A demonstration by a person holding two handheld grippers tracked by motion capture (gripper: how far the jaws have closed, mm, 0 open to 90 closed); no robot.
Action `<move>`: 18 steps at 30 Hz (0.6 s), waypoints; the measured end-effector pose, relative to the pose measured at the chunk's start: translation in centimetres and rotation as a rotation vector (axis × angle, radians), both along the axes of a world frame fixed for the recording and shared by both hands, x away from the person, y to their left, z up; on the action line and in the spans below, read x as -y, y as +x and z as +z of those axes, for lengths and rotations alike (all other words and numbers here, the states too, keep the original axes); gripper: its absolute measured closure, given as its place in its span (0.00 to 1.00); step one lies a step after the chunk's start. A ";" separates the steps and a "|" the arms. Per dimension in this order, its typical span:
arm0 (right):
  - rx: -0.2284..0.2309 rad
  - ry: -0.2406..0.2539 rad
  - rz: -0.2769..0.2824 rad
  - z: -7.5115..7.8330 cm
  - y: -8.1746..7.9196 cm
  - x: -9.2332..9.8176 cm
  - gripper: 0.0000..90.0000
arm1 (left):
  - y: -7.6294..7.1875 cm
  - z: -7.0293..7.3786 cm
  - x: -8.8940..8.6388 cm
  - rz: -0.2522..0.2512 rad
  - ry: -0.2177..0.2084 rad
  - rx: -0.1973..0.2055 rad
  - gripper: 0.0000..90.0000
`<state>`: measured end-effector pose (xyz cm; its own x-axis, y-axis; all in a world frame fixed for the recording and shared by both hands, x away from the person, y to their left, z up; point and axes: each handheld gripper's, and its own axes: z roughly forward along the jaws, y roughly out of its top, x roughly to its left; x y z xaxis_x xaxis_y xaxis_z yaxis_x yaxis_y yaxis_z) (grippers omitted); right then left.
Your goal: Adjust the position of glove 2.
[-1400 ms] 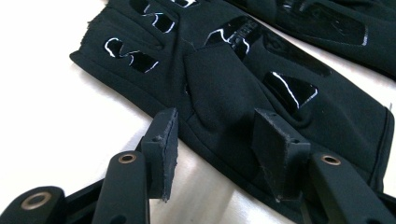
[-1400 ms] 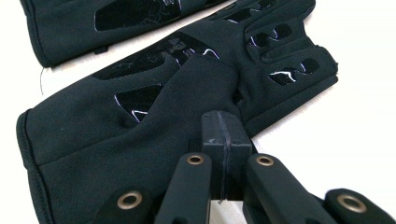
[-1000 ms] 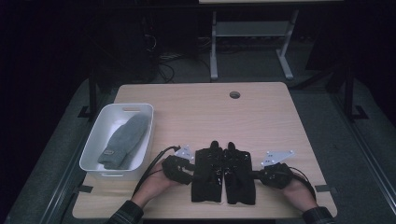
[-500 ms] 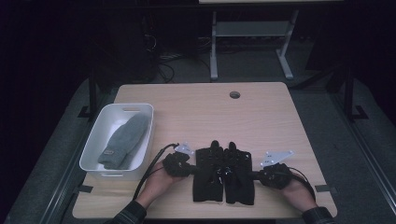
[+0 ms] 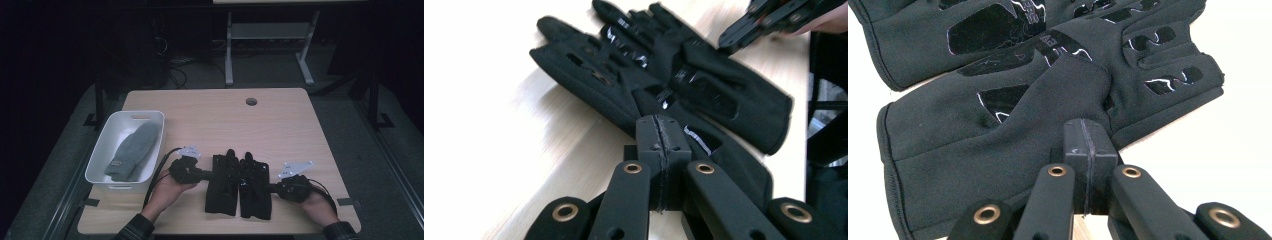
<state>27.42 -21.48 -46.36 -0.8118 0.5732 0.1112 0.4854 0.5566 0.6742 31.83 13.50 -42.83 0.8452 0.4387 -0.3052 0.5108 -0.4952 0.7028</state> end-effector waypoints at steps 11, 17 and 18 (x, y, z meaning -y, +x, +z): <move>0.001 -0.001 0.025 0.1 0.5 -1.6 1.00 | 0.3 1.4 1.1 -0.041 -0.083 0.016 1.00; -0.002 -0.001 0.024 0.1 0.6 -1.7 1.00 | 0.5 2.0 2.1 -0.069 -0.107 0.017 1.00; -0.002 -0.001 0.023 0.1 0.6 -1.7 1.00 | 0.5 2.1 2.3 -0.073 -0.108 0.020 1.00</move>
<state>28.00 -19.81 -46.26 -0.8243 0.5549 0.1127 0.4742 0.5678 0.6728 32.36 11.16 -40.75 0.8801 0.3412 -0.3302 0.4616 -0.4518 0.7634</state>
